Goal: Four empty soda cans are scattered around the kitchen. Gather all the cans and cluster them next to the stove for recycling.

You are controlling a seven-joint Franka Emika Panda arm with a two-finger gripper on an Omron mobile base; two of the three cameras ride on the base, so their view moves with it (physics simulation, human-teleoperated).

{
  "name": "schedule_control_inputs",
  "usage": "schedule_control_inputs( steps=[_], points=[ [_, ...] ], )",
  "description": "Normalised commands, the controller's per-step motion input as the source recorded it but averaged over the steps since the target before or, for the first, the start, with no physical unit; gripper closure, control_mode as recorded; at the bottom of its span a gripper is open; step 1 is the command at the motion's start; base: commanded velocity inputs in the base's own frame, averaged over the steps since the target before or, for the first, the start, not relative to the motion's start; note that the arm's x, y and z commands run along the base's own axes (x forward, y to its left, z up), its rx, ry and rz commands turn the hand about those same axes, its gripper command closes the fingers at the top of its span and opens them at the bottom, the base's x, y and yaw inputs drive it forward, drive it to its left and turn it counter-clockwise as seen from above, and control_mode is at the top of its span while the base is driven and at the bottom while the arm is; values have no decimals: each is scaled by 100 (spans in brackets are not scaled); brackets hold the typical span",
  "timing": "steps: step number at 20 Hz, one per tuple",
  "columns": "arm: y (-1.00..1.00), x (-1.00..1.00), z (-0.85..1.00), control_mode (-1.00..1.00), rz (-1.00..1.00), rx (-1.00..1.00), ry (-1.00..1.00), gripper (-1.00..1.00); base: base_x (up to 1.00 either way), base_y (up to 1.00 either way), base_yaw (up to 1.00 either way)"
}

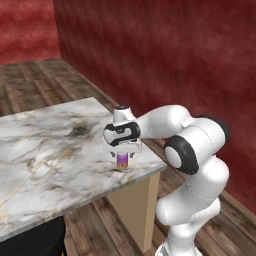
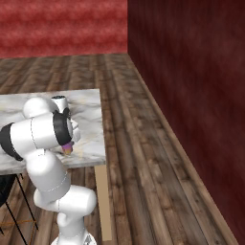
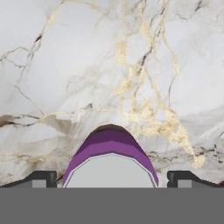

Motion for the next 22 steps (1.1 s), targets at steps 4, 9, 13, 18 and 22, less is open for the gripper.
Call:
schedule_control_inputs(
  steps=[4,9,13,18,22],
  points=[
    [1,0,-8,-100,-1,0,0,-100,0,0,0],
    [3,0,-8,-100,-1,0,0,100,0,0,0],
    [0,0,-1,-100,-3,0,1,100,0,0,0],
    [0,-11,16,-100,-1,2,0,100,0,0,0],
    [0,-19,34,-100,0,1,-3,100,0,0,0]
  ],
)
